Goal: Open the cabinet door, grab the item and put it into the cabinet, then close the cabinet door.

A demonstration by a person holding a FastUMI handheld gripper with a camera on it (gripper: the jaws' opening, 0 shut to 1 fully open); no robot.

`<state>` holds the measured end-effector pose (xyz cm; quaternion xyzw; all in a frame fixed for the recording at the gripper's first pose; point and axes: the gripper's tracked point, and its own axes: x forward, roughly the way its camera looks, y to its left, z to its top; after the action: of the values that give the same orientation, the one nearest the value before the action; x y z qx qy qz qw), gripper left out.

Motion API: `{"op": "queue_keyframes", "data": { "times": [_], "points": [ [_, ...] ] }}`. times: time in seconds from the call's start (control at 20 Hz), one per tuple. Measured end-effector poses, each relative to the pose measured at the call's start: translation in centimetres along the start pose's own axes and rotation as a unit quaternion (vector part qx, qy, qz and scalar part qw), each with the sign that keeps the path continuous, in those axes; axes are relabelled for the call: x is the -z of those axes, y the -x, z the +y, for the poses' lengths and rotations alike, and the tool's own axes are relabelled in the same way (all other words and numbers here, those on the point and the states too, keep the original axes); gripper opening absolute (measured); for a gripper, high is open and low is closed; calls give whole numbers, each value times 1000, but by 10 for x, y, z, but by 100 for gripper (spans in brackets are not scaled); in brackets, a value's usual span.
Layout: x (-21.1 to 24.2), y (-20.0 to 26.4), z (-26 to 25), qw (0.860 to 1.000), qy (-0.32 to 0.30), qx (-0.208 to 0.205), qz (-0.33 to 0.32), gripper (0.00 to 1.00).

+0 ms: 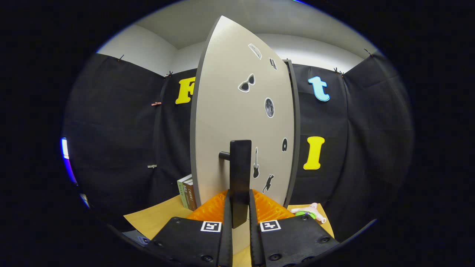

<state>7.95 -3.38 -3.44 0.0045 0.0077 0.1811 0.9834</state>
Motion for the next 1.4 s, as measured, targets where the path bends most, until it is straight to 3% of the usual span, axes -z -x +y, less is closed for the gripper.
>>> {"op": "queue_keyframes", "data": {
  "times": [0.5, 0.65, 0.85, 1.4],
  "points": [
    [12, 8, -52, 995, -34, 93, 18, 22],
    [12, 14, -73, 992, -36, 122, 12, 17],
    [12, 21, -95, 988, -42, 150, 11, 17],
    [-12, 53, -83, 989, -16, 143, -29, 18]
  ]
}}
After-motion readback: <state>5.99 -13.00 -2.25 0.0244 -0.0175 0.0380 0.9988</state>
